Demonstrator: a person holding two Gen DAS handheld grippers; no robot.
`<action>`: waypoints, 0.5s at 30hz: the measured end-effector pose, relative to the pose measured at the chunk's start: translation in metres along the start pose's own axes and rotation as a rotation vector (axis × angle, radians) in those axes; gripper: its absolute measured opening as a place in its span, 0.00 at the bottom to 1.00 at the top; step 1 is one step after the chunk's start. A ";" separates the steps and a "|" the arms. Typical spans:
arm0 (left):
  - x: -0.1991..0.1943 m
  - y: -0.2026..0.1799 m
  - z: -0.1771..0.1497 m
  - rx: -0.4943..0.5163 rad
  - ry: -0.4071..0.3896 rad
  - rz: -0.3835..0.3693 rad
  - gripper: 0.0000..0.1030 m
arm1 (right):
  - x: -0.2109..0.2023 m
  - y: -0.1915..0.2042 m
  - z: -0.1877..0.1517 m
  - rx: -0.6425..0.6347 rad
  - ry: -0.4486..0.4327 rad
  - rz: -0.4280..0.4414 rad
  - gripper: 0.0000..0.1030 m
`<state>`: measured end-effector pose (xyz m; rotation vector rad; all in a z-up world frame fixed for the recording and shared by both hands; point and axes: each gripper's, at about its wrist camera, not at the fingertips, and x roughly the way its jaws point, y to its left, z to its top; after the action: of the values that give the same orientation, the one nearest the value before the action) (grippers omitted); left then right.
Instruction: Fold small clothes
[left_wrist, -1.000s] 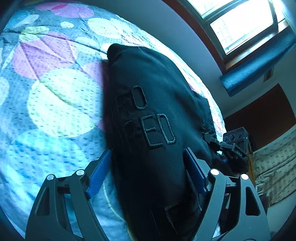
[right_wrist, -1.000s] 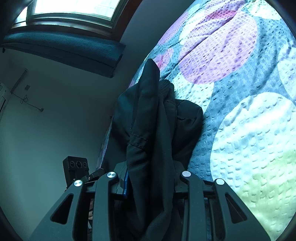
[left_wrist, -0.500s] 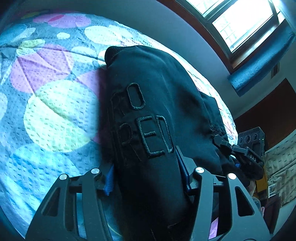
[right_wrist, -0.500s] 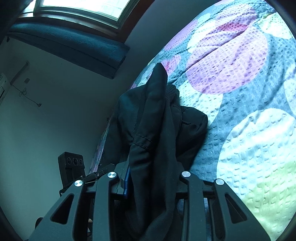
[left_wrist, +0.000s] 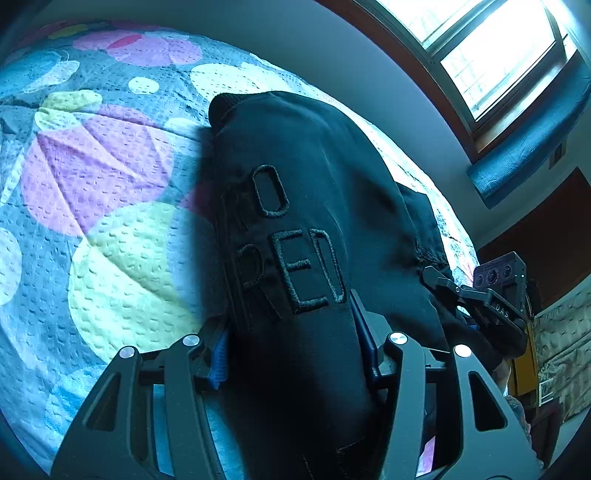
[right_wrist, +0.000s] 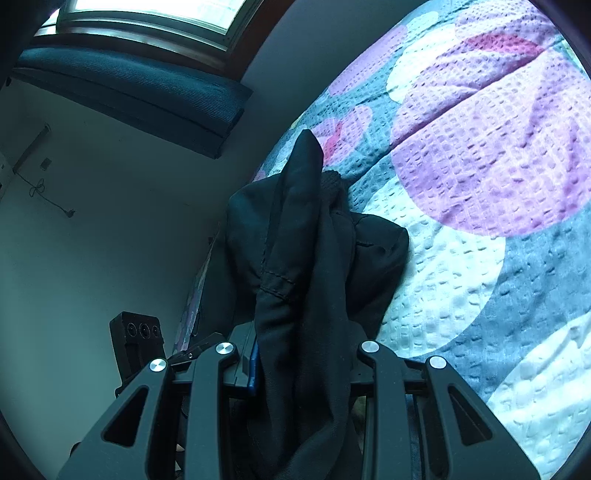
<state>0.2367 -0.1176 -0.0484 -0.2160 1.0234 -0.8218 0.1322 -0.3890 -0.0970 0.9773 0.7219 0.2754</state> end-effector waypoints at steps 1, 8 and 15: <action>0.000 -0.001 -0.001 0.007 -0.005 -0.001 0.53 | 0.000 -0.002 0.000 0.006 -0.001 0.008 0.29; -0.004 0.001 -0.008 0.017 -0.020 -0.001 0.54 | -0.002 -0.010 -0.001 0.021 -0.001 0.027 0.30; -0.005 -0.001 -0.009 0.019 -0.030 0.000 0.57 | 0.002 -0.014 0.001 0.040 0.000 0.036 0.35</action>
<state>0.2275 -0.1127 -0.0497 -0.2120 0.9867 -0.8258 0.1326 -0.3960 -0.1093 1.0290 0.7122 0.2935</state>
